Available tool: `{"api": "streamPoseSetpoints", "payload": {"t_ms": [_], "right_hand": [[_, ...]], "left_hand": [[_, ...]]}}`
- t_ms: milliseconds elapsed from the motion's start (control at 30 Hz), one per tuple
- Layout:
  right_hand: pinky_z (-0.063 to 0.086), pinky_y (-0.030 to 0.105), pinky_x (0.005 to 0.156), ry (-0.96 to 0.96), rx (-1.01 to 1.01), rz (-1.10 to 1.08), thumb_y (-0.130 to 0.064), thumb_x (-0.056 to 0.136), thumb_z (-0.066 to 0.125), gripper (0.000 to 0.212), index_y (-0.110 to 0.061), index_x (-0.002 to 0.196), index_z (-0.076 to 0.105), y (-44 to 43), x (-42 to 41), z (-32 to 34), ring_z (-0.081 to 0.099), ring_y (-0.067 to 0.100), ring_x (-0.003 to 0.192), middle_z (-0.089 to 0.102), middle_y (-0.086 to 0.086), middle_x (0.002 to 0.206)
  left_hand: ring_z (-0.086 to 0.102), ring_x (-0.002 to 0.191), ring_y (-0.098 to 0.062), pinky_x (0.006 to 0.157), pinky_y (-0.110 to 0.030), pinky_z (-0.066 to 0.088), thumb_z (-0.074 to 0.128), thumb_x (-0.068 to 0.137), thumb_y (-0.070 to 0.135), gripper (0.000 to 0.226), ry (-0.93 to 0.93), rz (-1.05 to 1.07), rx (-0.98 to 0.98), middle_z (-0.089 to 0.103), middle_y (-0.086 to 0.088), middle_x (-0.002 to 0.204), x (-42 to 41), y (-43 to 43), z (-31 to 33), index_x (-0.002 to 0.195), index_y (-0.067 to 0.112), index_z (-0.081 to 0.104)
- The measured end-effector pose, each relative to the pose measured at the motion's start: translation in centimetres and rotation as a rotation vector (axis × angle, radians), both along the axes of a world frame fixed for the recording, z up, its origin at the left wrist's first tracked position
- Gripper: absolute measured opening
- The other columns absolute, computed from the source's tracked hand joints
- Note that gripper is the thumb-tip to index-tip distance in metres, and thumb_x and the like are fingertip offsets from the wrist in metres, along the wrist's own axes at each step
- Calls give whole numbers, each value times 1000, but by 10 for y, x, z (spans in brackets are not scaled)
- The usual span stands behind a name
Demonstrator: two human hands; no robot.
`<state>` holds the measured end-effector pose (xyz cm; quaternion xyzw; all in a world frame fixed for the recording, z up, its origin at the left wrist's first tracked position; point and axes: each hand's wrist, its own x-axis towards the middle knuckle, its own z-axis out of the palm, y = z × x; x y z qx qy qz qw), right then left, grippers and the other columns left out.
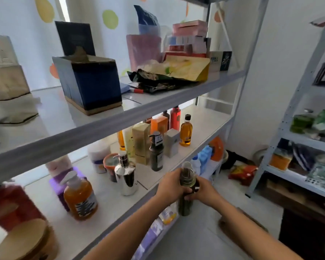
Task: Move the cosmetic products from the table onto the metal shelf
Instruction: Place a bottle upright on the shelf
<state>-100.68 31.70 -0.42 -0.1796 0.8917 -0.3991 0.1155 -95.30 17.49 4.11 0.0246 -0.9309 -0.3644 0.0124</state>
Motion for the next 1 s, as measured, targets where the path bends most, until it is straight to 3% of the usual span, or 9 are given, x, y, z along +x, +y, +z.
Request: {"api": "streamPoseSetpoints", "payload": {"t_ms": [167,300,467,533,633,767,833,900,1000], "right_hand": [[44,25,94,18,-14,-70,-13,65,84,60,-16,118,56,26,-77,10,54,9,101,60,-6,106],[47,34,98,28,-39,-73,-11,64,84,60,-18,116,56,52,-141,13,56,15,107,63,0,113],[50,39,94,66,-47,-16,-11,62,85,55,-19,110,58,83,-239,20,58,16,102,63,-2,106],[50,41,93,81,-55,12,-11,61,85,54,-23,106,58,95,-279,25,59,17,102,64,-4,104],[51,36,91,109,-53,15,-9,60,87,56,-19,107,58,113,-334,31,61,18,101,64,-3,101],[44,11,79,154,-118,13,-5,77,75,33,-2,107,60,119,-389,35,59,18,96,64,6,100],[44,21,87,154,-142,1,-6,81,71,25,-7,104,60,113,-403,33,59,18,99,64,7,101],[49,33,92,116,-191,43,-6,76,76,33,-15,101,58,104,-423,32,62,20,98,64,3,99],[51,34,90,111,-206,115,-1,71,78,39,-12,103,58,82,-459,30,62,23,93,63,3,97]], "left_hand": [[55,99,-12,89,-26,45,77,76,25,45,45,-67,17,63,1,114,-85,27,11,116,21,56],[56,95,-11,85,-24,46,77,76,25,40,58,-94,42,64,2,110,-149,52,13,111,22,57],[57,86,-12,71,-21,41,77,73,24,37,142,-5,2,60,7,94,-236,87,17,102,23,54],[57,86,-12,73,-21,41,77,74,24,35,160,39,32,61,6,94,-270,102,18,97,26,50],[58,91,-15,83,-27,48,76,74,27,35,186,100,7,65,1,105,-318,123,25,101,23,53],[60,94,-17,88,-32,51,75,76,30,39,277,194,-23,64,3,107,-369,144,23,109,23,55],[59,95,-16,90,-31,50,72,80,33,38,287,213,-63,63,3,110,-388,144,18,111,23,53],[59,99,-18,92,-32,50,68,85,32,36,288,229,-90,62,0,113,-410,135,16,115,22,52],[58,103,-18,92,-32,50,67,87,26,38,287,306,-136,61,0,117,-442,116,12,120,23,48]]}}
